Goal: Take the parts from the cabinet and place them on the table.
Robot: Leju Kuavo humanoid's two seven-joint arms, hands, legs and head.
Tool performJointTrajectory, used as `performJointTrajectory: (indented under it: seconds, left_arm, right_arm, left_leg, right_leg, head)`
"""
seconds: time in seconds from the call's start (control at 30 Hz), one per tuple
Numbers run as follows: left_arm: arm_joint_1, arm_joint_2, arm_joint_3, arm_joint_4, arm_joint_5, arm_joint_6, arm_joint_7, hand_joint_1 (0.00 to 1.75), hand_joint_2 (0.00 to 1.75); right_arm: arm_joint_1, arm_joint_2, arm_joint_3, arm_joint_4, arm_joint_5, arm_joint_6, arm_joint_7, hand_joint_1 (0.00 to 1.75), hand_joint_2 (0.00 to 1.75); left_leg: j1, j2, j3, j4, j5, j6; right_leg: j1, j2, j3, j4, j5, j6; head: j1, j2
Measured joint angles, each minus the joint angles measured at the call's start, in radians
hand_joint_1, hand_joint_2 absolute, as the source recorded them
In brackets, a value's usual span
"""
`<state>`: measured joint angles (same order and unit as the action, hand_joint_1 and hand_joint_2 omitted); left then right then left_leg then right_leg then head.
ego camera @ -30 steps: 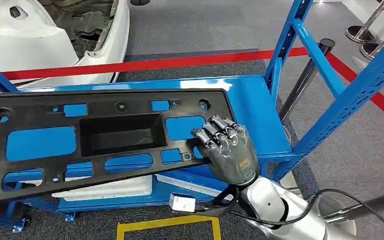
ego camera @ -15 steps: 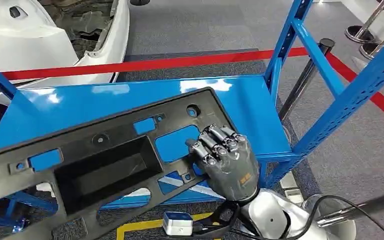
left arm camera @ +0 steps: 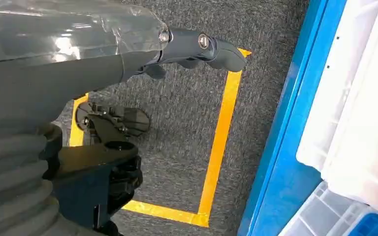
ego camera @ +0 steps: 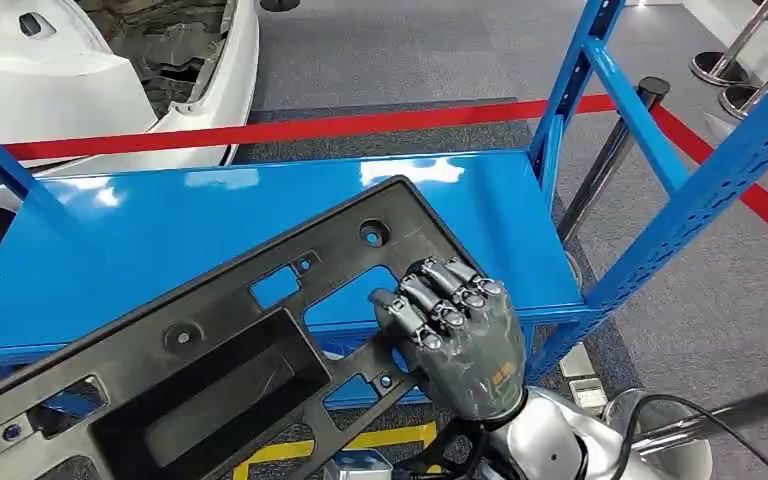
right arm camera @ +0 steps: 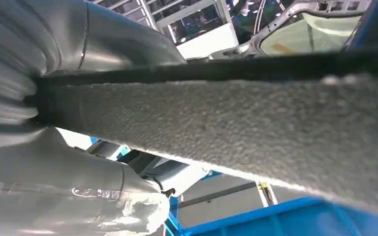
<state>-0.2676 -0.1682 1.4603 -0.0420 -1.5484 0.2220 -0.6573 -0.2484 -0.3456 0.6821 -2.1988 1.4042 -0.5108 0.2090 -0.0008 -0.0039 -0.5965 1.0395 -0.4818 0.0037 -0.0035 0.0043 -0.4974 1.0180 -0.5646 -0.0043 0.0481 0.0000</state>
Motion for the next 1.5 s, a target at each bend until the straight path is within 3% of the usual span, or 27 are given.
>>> performJointTrajectory:
  seconds: [0.6, 0.87, 1.3, 1.43, 1.5]
  left_arm:
    - [0.004, -0.003, -0.047, -0.011, 0.149, -0.030, 0.000, 0.00, 1.75]
    - [0.026, -0.004, -0.083, -0.013, 0.181, 0.073, 0.004, 0.00, 1.75]
    - [0.027, -0.004, -0.091, -0.013, 0.166, 0.117, 0.010, 0.00, 1.75]
    - [0.027, -0.004, -0.091, -0.013, 0.165, 0.119, 0.010, 0.00, 1.75]
    - [0.026, -0.004, -0.091, -0.013, 0.166, 0.128, 0.009, 0.00, 1.75]
  right_arm:
    - [-0.021, 0.006, 0.026, -0.003, -0.001, 0.046, -0.004, 1.75, 1.75]
    - [-0.026, 0.010, 0.031, -0.002, -0.006, 0.064, 0.005, 1.75, 1.75]
    - [-0.026, 0.013, 0.031, 0.004, -0.011, 0.062, 0.009, 1.75, 1.75]
    - [-0.026, 0.015, 0.031, 0.004, -0.011, 0.062, 0.009, 1.75, 1.75]
    - [-0.027, 0.016, 0.031, 0.004, -0.012, 0.062, 0.009, 1.75, 1.75]
  left_leg:
    - [0.000, 0.000, 0.000, 0.000, 0.000, 0.000]
    - [0.000, 0.000, 0.000, 0.000, 0.000, 0.000]
    - [-0.007, -0.001, -0.002, 0.003, -0.002, 0.002]
    - [-0.012, -0.001, -0.002, 0.005, -0.006, 0.008]
    - [-0.012, -0.001, 0.000, -0.002, 0.000, 0.015]
  right_leg:
    - [0.000, 0.000, 0.000, 0.000, 0.000, 0.000]
    - [0.000, 0.000, 0.000, 0.000, 0.000, 0.000]
    - [-0.006, 0.000, 0.000, -0.002, 0.000, 0.001]
    - [-0.012, 0.000, 0.000, -0.003, -0.001, 0.007]
    - [-0.012, 0.000, 0.003, -0.007, 0.005, 0.017]
  head:
    - [0.000, 0.000]
    - [0.000, 0.000]
    - [0.000, 0.000]
    - [0.000, 0.000]
    - [-0.001, 0.000]
